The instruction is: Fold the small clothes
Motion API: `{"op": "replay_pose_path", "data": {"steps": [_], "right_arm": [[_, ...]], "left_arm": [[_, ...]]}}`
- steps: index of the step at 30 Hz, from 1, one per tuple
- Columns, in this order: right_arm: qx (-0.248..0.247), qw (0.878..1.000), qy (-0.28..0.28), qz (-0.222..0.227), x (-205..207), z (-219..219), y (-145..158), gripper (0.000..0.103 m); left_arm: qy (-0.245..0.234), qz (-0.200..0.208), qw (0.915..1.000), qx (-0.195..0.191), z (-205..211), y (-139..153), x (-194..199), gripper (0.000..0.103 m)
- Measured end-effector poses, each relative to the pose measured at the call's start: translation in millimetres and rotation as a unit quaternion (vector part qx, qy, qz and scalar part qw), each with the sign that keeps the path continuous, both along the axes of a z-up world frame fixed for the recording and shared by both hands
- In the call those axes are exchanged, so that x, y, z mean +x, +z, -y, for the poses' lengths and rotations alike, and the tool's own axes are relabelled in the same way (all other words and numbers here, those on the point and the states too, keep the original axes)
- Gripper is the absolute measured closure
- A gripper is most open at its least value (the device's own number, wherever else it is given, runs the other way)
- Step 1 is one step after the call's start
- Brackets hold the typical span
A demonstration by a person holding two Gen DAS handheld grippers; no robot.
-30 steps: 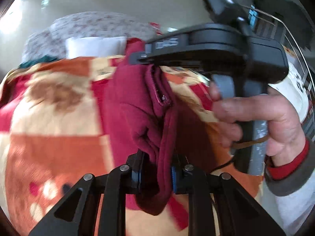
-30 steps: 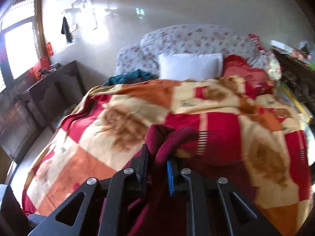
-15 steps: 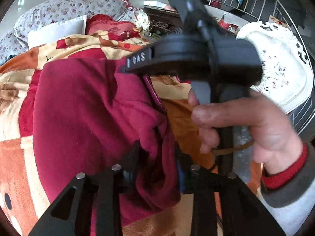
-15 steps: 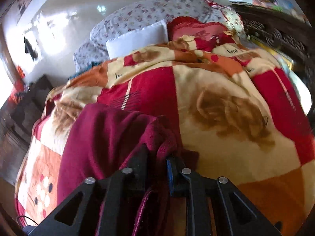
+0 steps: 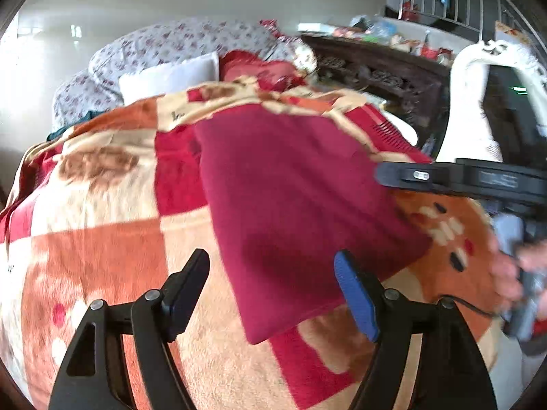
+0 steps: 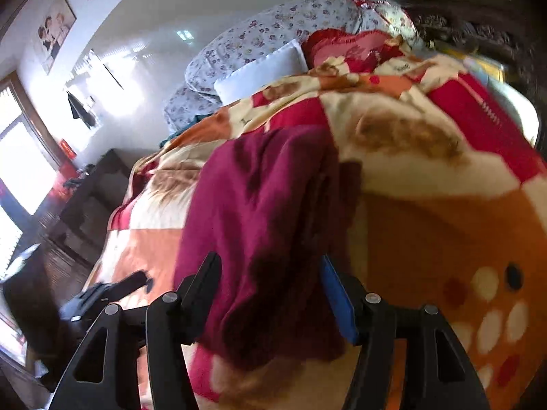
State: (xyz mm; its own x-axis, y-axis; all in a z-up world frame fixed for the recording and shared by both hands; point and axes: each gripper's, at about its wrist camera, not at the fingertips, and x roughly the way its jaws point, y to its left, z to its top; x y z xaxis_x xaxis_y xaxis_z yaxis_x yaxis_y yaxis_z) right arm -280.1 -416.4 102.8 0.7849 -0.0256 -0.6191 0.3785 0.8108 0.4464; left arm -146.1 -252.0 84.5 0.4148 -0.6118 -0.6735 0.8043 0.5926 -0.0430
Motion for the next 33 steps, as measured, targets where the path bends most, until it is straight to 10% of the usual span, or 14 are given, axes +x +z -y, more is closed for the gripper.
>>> {"op": "replay_pose_path", "data": {"steps": [2,5,13,18,33], "right_arm": [[-0.008,1.000,0.008,0.002,-1,-10,-5,0.039],[-0.057,0.997,0.027,-0.046,9,-24,-18,0.094],[-0.016,0.999,0.003,-0.040,-27,-13,-43,0.095],[-0.052,0.998,-0.032,0.008,-45,-19,4,0.093],[-0.105,0.993,-0.019,-0.050,46,1,-11,0.094]], "left_arm": [[0.000,-0.002,1.0000,0.007,-1,-7,-5,0.028],[0.000,0.000,0.9998,0.022,3,-18,-6,0.028],[0.004,-0.061,0.9979,0.022,-13,-48,-7,0.026],[0.016,0.020,0.9996,0.009,-23,-10,-25,0.027],[0.090,0.018,0.9957,0.016,8,-13,22,0.023]]}}
